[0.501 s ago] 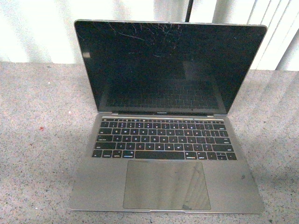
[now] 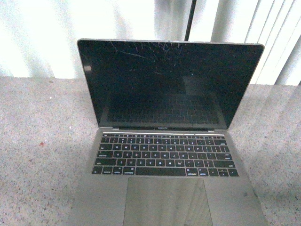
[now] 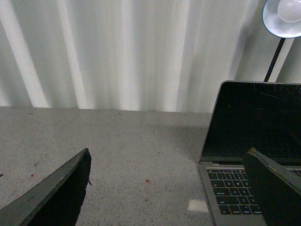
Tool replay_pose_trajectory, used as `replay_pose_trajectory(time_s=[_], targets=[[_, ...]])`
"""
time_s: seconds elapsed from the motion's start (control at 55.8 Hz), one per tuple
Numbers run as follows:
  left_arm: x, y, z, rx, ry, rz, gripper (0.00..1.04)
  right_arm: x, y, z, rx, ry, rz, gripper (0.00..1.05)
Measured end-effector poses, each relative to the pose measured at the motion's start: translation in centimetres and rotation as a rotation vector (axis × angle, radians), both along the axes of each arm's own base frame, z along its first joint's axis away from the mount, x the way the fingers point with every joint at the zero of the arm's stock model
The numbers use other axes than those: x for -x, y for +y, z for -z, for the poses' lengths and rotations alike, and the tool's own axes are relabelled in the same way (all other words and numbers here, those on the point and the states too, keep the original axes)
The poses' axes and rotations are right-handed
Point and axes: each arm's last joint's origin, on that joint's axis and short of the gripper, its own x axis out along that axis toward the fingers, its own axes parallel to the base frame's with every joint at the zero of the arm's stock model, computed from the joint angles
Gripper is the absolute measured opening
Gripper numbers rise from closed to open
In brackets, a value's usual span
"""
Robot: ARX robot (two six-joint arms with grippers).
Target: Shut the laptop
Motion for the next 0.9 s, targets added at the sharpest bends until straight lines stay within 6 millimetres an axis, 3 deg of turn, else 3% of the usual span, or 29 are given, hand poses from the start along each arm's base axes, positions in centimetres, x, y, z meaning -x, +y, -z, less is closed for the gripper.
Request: replay_pose_trajectory(time_s=[0.824,0.895], targets=[[0.00,0.00,0.00,0.000,0.000,0.000,0.98,0.00,0.00,0.00,0.000,0.000,0.000,0.97],[-0.13,-0.11,0.25,0.071,0.131,0.012,0.98,-0.04,-0.01,0.09,-0.013,0.028,-0.017,0.97]])
